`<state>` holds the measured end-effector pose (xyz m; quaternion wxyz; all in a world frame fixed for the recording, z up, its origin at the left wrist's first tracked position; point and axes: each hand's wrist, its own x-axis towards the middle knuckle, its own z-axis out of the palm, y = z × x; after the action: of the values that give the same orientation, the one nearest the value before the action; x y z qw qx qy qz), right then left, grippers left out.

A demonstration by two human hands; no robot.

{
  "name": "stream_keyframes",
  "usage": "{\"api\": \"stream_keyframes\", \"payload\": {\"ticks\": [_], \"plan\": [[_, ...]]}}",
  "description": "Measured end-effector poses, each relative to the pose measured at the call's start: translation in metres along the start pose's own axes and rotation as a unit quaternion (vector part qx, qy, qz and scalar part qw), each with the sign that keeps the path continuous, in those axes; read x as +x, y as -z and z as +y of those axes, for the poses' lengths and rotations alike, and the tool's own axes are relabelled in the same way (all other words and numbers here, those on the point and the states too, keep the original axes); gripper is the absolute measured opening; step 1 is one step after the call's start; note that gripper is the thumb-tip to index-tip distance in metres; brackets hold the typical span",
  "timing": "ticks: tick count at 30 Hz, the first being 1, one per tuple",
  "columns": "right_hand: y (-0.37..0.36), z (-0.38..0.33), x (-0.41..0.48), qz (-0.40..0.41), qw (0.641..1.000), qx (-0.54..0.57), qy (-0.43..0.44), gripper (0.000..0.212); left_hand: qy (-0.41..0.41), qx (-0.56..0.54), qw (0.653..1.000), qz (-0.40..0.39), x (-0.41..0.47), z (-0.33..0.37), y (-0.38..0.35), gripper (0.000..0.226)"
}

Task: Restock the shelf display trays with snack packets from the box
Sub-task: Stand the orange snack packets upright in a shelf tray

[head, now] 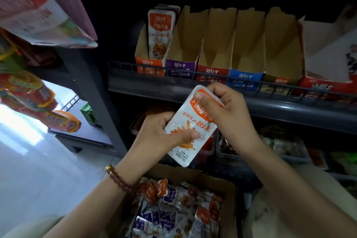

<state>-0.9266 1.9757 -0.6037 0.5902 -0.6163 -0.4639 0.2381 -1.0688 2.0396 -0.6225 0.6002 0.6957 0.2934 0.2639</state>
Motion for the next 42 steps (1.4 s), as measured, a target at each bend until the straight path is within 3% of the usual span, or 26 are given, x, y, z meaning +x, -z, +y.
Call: {"api": "stream_keyframes", "payload": {"ticks": [5,12,16,20,25,28,31,37,42], "plan": [[0.000,0.000,0.003,0.007,1.000,0.013,-0.022,0.019,-0.021,0.001,1.000,-0.005,-0.003,0.003,-0.003,0.028],[0.001,-0.003,0.003,-0.066,0.973,0.129,-0.177,0.023,-0.049,0.003,0.999,0.014,-0.006,0.004,-0.001,0.025],[0.005,-0.014,0.011,-0.052,0.995,0.026,-0.085,0.009,-0.063,-0.001,0.997,0.053,0.003,0.004,0.008,0.028],[-0.003,-0.024,0.025,-0.105,0.994,0.024,-0.032,0.033,-0.130,0.042,0.986,0.098,0.019,0.006,0.028,0.027],[-0.026,-0.034,0.049,-0.068,0.987,-0.059,0.130,0.030,-0.176,0.060,0.971,0.154,0.041,0.007,0.046,0.019],[-0.030,-0.044,0.075,-0.024,0.971,-0.082,0.223,0.029,-0.211,0.100,0.946,0.227,0.057,0.001,0.059,0.038],[-0.029,-0.044,0.110,0.076,0.944,-0.119,0.297,0.026,-0.215,0.220,0.915,0.260,0.071,-0.012,0.071,0.068],[-0.042,-0.024,0.149,0.109,0.902,-0.254,0.332,0.030,-0.256,0.513,0.783,0.239,0.093,-0.033,0.069,0.064],[-0.052,-0.010,0.168,0.087,0.866,-0.389,0.301,0.035,-0.257,0.530,0.774,0.231,0.101,-0.041,0.071,0.059]]}}
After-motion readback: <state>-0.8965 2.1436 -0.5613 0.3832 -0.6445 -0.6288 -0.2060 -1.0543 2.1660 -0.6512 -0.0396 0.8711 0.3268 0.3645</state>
